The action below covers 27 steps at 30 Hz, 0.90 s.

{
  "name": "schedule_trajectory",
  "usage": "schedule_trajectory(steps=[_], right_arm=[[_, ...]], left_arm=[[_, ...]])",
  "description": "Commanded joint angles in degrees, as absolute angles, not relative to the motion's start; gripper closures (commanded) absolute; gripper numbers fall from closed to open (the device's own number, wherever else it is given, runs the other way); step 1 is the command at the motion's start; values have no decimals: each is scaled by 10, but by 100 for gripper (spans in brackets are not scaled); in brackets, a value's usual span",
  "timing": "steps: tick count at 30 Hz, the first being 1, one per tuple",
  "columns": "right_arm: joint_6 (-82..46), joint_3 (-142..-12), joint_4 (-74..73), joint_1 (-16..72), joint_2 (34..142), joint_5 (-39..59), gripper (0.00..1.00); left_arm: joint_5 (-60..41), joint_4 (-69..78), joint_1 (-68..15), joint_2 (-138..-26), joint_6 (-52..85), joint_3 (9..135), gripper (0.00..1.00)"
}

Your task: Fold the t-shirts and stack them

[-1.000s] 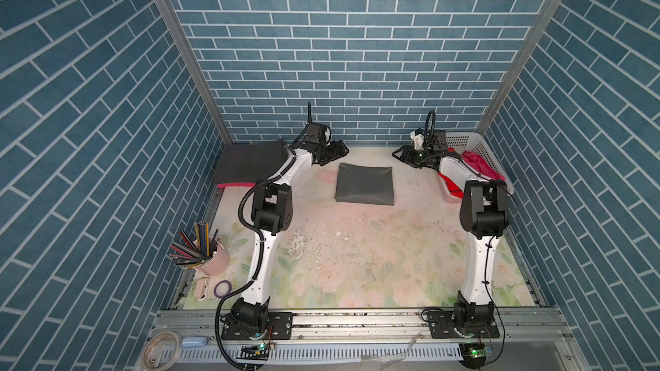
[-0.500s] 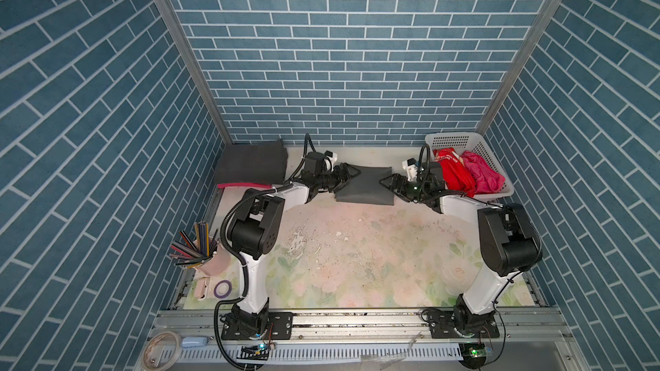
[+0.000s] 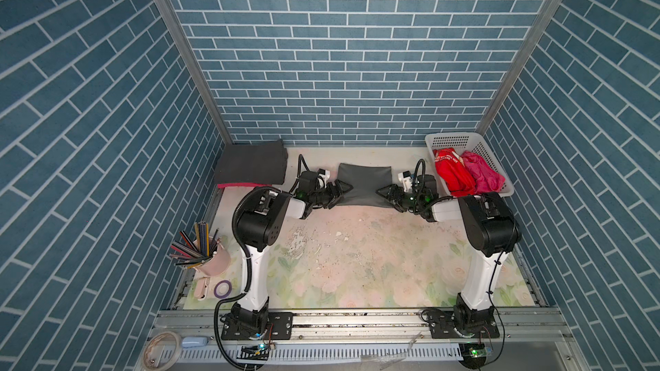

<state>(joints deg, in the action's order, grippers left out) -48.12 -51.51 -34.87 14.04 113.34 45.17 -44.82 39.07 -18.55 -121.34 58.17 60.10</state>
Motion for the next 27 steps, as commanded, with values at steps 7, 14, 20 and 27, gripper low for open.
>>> schedule_trajectory(steps=[7, 14, 20, 27], right_arm=[[-422, -495, -257, 116, 1128, 420, 8], [-425, -538, -208, 128, 1019, 410, 7], [-523, -566, -293, 162, 1040, 417, 6], [-589, -588, -391, 223, 1120, 427, 6]], left_arm=[[-422, 339, -180, -1223, 566, 586, 12], [-413, 300, -194, -1162, 544, 630, 12], [-405, 346, -196, -1169, 584, 633, 12], [-404, 382, -188, -1205, 612, 610, 12]])
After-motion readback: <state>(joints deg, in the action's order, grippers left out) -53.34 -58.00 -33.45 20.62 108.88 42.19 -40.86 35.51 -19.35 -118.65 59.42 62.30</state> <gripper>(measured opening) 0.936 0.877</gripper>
